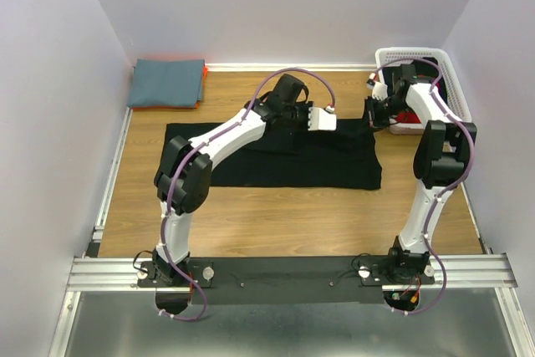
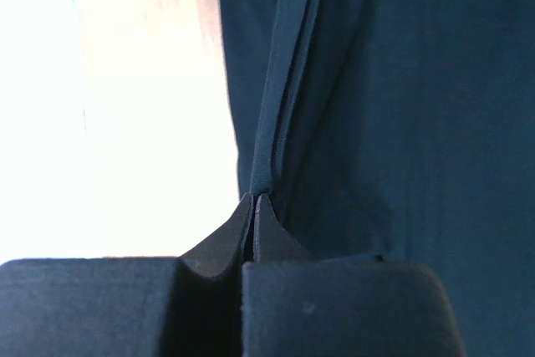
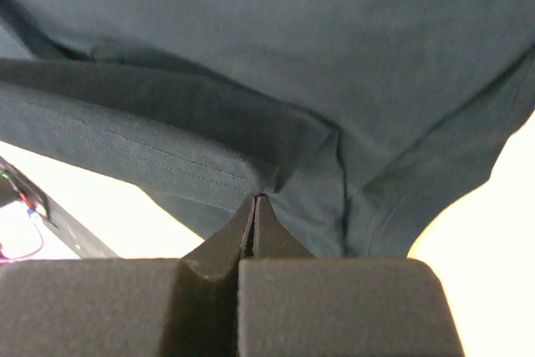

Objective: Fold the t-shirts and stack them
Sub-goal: Fold the tshirt

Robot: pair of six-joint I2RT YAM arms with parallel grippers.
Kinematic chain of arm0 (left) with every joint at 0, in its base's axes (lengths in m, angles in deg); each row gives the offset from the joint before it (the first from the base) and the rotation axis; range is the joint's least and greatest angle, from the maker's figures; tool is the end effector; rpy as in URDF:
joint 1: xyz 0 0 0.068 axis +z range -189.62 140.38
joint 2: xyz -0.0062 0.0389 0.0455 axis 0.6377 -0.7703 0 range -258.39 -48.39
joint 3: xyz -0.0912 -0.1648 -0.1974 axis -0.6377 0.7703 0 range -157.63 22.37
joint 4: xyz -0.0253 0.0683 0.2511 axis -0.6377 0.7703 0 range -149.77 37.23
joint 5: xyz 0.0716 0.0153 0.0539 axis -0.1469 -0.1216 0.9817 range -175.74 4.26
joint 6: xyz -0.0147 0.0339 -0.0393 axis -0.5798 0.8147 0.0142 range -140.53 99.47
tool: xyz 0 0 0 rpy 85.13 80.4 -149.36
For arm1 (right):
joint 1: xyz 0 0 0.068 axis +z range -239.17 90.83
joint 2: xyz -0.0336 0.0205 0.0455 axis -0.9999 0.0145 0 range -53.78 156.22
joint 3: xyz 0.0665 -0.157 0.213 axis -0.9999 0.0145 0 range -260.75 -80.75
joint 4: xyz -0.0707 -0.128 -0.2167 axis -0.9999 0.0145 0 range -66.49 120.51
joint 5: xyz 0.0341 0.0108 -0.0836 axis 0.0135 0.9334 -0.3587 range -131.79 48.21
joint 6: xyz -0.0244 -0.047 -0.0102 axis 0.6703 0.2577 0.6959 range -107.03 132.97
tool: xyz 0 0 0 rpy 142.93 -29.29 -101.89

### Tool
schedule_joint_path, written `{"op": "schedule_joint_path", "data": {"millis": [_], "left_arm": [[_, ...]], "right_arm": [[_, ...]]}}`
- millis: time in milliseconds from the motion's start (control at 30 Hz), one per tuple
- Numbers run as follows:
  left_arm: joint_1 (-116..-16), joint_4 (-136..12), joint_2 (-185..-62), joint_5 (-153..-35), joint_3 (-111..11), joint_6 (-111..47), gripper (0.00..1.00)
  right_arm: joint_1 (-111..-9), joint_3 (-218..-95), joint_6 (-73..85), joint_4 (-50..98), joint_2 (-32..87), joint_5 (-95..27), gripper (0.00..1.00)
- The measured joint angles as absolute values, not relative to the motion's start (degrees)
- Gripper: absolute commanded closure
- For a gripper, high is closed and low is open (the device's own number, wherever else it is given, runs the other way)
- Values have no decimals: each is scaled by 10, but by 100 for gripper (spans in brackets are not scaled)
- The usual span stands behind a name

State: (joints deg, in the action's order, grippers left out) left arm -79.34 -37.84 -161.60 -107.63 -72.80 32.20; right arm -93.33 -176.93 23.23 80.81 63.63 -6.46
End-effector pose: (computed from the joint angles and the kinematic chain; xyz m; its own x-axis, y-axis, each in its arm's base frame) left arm 0.3436 -0.3026 0.2686 0.3476 0.6713 -0.6547 0.8853 -0.0049 0.4649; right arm 0.4125 -0.0093 0.2142 -0.9519 -0.0764 -0.2966 -0.2287 0.8215 0.5223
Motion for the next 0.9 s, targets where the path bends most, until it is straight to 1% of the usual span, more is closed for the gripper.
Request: {"op": "schedule_joint_path", "data": {"millis": [133, 333, 633, 900], "left_arm": [[-780, -381, -1643, -1076, -743, 323, 100], [-764, -402, -1662, -1076, -729, 322, 100], [-755, -455, -1682, -1075, -722, 317, 100], [-751, -471, -1704, -1072, -722, 317, 100]], "right_arm": [[-933, -1811, 216, 803, 672, -56, 99], [-931, -1864, 198, 801, 709, -49, 99], [-929, -1902, 185, 798, 737, -49, 99], [-921, -1935, 174, 788, 764, -50, 99]]}}
